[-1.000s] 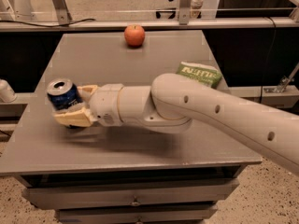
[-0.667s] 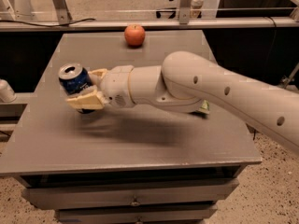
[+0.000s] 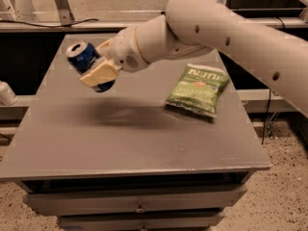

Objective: Knock pepsi can over

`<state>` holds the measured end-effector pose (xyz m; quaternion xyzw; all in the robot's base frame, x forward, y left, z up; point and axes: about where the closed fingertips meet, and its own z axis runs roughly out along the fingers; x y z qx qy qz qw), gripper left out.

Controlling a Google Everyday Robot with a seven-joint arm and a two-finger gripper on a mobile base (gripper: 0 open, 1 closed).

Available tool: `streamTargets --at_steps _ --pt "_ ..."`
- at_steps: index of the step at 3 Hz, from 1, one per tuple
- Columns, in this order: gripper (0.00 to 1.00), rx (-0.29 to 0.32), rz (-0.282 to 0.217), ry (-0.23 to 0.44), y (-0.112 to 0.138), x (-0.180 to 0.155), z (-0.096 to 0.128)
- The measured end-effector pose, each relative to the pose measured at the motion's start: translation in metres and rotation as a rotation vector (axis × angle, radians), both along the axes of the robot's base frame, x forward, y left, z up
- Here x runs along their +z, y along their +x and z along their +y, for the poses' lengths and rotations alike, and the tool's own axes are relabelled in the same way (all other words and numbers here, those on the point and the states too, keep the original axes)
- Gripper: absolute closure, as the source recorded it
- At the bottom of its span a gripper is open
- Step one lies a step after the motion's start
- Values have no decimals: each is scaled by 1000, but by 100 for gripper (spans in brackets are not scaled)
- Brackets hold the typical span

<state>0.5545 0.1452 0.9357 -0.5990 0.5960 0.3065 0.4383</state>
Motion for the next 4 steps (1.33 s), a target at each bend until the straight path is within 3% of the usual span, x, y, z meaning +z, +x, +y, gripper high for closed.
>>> streamTargets --at_steps 2,4 --pt "100 -8 36 -406 47 -28 -40" --pt "100 -41 44 -725 69 -65 -64"
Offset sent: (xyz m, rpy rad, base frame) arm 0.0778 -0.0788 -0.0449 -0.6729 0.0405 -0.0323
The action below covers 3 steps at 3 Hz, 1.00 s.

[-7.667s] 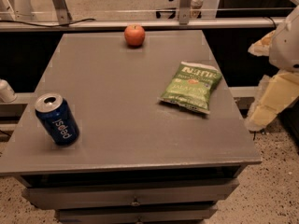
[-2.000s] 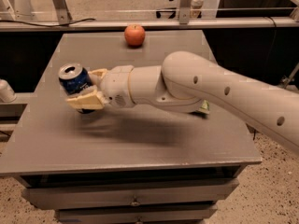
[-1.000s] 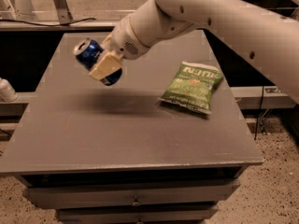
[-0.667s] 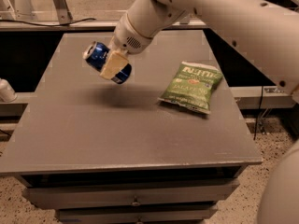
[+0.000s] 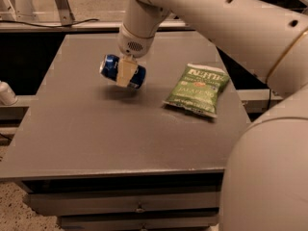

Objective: Knock pepsi can over

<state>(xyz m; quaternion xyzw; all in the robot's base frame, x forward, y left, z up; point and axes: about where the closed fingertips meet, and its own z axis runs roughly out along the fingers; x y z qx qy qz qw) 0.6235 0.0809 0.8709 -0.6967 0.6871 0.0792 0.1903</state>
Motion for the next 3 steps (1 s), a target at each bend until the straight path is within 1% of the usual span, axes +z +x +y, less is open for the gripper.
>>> streamTargets --at_steps 1,2,3 --pt "81 2 0 -80 0 -12 2" --pt "58 27 10 -118 -6 -25 14" --pt "35 54 27 -139 -15 -36 24"
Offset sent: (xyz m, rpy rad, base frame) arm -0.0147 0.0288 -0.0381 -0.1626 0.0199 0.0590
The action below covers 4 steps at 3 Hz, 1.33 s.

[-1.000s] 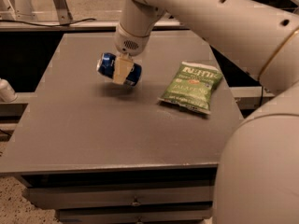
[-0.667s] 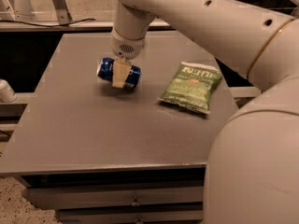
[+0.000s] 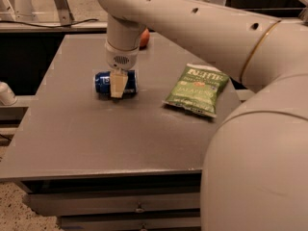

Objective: Knock pepsi can over

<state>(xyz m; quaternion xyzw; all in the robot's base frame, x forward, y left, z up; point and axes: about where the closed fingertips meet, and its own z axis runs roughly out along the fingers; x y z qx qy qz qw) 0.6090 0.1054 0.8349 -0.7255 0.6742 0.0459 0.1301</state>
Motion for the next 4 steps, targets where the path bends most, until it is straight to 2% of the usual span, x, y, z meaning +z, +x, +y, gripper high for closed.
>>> streamTargets --at_steps 1,2,3,4 --pt "13 20 11 -8 -5 -5 7" --pt "0 42 21 -27 -8 -5 9" --pt "0 38 16 -28 -8 -2 6" --pt "0 -16 -54 11 -1 25 -9"
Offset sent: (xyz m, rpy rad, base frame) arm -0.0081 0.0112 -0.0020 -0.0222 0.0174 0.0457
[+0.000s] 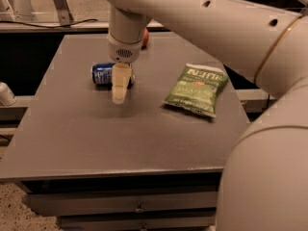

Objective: Knock pepsi can over

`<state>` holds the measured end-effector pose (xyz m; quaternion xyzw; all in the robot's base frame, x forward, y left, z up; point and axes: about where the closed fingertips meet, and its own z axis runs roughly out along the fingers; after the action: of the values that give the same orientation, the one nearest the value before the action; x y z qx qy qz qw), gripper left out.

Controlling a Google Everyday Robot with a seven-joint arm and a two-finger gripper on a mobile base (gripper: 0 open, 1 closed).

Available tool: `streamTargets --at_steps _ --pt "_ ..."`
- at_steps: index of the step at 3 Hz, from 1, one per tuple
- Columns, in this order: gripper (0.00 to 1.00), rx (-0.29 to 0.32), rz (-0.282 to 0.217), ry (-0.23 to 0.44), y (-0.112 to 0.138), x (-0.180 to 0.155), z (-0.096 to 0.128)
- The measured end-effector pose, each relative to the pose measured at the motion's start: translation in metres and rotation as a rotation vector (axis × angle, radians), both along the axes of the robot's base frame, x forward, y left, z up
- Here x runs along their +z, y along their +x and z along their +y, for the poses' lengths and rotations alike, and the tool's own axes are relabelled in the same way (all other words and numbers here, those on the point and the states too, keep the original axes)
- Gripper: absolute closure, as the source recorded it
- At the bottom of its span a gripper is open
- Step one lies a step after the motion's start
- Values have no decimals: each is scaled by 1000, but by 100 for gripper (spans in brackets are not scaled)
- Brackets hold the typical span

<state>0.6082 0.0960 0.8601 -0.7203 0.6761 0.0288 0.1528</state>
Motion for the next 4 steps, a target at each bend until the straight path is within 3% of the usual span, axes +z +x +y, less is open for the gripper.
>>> streamTargets --at_steps 1,2,4 --pt "0 -67 -72 54 1 33 -24" --pt "0 -134 -130 158 -7 66 -54" --pt "0 -183 -270 449 -27 101 -121"
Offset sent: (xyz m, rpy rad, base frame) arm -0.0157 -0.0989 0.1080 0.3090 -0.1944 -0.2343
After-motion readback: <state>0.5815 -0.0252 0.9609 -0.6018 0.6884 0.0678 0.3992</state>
